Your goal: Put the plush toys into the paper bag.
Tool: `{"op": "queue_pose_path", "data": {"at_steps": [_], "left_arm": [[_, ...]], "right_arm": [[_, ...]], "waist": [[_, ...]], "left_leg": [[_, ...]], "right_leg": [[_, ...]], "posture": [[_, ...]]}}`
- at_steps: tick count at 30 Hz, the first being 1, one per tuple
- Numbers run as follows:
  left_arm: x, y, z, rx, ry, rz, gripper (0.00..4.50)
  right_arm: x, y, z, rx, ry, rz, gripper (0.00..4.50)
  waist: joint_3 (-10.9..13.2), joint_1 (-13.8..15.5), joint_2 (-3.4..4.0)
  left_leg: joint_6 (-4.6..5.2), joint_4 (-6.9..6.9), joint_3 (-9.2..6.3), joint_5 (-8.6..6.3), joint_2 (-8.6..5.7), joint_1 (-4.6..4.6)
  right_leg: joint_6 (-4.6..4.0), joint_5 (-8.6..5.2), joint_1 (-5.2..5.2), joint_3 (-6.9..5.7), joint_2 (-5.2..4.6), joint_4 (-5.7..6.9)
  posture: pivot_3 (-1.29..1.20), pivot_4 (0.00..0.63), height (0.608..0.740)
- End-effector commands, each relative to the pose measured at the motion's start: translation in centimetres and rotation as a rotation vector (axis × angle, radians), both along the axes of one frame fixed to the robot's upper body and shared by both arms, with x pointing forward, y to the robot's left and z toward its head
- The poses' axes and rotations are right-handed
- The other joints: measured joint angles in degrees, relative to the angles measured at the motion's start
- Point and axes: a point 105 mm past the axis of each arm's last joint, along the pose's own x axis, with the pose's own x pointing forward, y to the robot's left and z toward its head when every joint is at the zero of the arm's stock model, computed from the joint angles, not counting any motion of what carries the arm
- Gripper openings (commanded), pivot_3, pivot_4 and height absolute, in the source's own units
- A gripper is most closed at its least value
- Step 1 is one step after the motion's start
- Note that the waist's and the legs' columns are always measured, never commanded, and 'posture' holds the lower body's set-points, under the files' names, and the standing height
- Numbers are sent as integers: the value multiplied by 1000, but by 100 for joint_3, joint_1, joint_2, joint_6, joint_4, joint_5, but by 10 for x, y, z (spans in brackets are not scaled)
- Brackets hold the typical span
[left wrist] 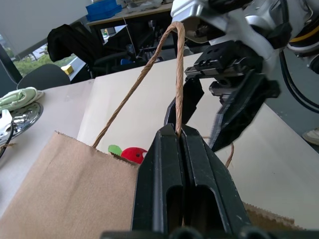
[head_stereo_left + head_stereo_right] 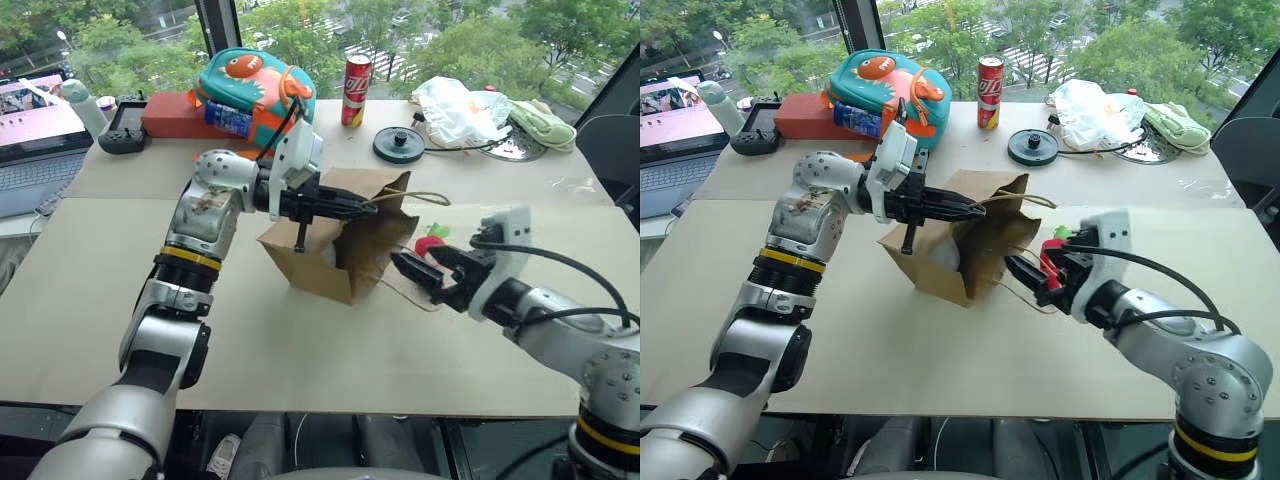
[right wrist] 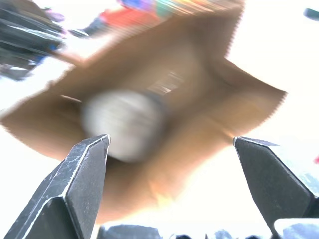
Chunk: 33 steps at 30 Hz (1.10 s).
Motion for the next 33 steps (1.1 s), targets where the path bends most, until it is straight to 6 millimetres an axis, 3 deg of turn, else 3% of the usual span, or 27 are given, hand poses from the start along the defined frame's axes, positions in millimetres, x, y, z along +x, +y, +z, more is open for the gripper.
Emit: {"op": "queue_pose_path", "data": {"at_steps": [1,9,16,19,22,30,33], "left_arm": [[-5,-2,9,-16,-29,-19,0],[-5,-2,8,-10,-29,-22,0],[-4,-2,10,-21,-27,-14,0],[-3,-2,11,-25,-27,-11,0],[-3,-2,10,-24,-26,-10,0],[-2,-2,10,-24,-27,-7,0],[-2,-3,11,-24,-27,-6,0]], "right_arm": [[16,-23,0,2,-6,-159,4428],[43,-34,-7,87,1,-296,4428],[46,-26,-56,-155,157,-296,4428],[47,-26,-67,-208,183,-306,4428],[49,-21,-66,-209,160,-301,3711],[52,-18,-56,-176,112,-290,998],[51,-22,-57,-179,110,-296,998]], "waist": [[0,1,0],[0,11,0],[0,18,0],[0,18,1],[0,17,0],[0,4,1],[0,10,1]], "left_leg": [[0,0,0,0,1,3],[0,-1,0,0,0,0],[0,-2,0,0,-2,-3],[0,-2,-1,0,-2,-2],[0,0,-1,0,-1,1],[0,-1,-1,0,1,2],[0,0,-1,0,-1,0]], "right_leg": [[0,0,0,1,1,1],[0,0,-1,1,2,0],[0,0,-2,1,0,-1],[0,0,-2,0,0,0],[0,0,2,0,1,-1],[0,0,0,1,3,2],[0,0,0,0,1,1]], "posture": [[0,150,740],[0,150,740],[0,150,740],[0,150,740],[0,150,740],[0,150,740],[0,150,740]]}}
